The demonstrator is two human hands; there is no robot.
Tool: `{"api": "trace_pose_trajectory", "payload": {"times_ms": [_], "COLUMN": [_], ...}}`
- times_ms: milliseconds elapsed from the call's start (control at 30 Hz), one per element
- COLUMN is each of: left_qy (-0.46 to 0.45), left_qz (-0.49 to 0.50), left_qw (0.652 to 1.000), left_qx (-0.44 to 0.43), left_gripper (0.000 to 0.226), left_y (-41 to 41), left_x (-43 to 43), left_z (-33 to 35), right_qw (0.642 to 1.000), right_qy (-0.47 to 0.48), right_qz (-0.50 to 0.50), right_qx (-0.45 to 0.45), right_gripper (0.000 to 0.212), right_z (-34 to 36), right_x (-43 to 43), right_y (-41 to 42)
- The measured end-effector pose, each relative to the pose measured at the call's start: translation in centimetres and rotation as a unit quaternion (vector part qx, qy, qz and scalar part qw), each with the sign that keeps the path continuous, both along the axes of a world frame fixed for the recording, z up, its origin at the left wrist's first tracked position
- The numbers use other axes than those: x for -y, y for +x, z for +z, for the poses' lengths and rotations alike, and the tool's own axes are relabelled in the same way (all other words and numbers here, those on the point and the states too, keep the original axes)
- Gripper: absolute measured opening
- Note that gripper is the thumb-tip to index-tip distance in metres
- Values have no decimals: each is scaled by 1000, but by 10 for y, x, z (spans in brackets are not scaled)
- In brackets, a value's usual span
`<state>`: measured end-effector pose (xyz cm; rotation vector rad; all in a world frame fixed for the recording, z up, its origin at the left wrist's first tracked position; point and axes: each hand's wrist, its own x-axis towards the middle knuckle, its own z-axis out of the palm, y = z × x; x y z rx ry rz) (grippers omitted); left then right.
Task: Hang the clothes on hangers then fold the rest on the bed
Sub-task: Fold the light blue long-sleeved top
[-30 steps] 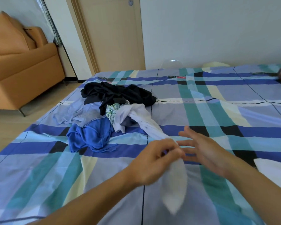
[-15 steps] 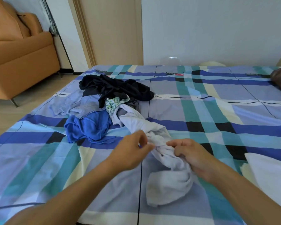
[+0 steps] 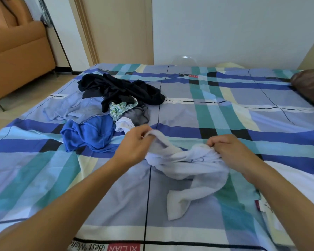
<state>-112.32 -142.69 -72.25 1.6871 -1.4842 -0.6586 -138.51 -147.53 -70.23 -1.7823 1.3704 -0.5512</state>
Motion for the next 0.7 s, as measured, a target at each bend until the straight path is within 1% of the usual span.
{"api": "trace_pose_trajectory", "payload": {"times_ms": [67,100,167,233,300,333,367,433,467,500,533,567,633,667,700], "left_qy": [-14,-14,-21,-33,-43,-46,-48,-45,-43,-40,-35,-28,-8,3,11], "left_qz": [61,93,140,150,142,137,129,111,100,81,59,36,-6,-34,-63], "left_qw": [989,974,932,891,862,853,845,840,843,849,862,875,898,912,926], "left_qx": [-135,-207,-334,-427,-485,-502,-518,-530,-526,-521,-502,-482,-441,-409,-372], "left_gripper": [22,24,27,26,28,29,30,32,34,34,36,39,51,52,46], "left_y": [2,3,6,11,14,16,18,16,14,12,8,3,-7,-11,-15], "left_x": [-2,-2,-5,-8,-11,-12,-13,-15,-17,-19,-21,-23,-29,-32,-34], "left_z": [15,21,30,35,40,41,42,45,46,48,49,52,55,56,56], "right_qw": [997,994,986,970,956,958,967,982,978,972,971,978,993,995,992], "right_qy": [-49,-69,-121,-197,-260,-266,-243,-128,-66,-30,-28,-49,-94,-96,-83], "right_qz": [-53,-70,-102,-136,-136,-108,-64,52,102,127,128,110,47,29,34], "right_qx": [-30,-38,-46,-26,-6,-13,-36,-126,-171,-198,-199,-171,-47,29,92], "right_gripper": [45,43,38,34,32,34,37,43,42,39,37,34,22,15,8], "right_z": [1,2,4,5,4,4,4,5,4,2,-1,-3,-1,2,7], "right_x": [6,8,9,7,5,4,2,-2,-5,-7,-9,-11,-15,-19,-23], "right_y": [-7,-10,-13,-13,-12,-12,-12,-11,-10,-10,-7,-5,4,10,15]}}
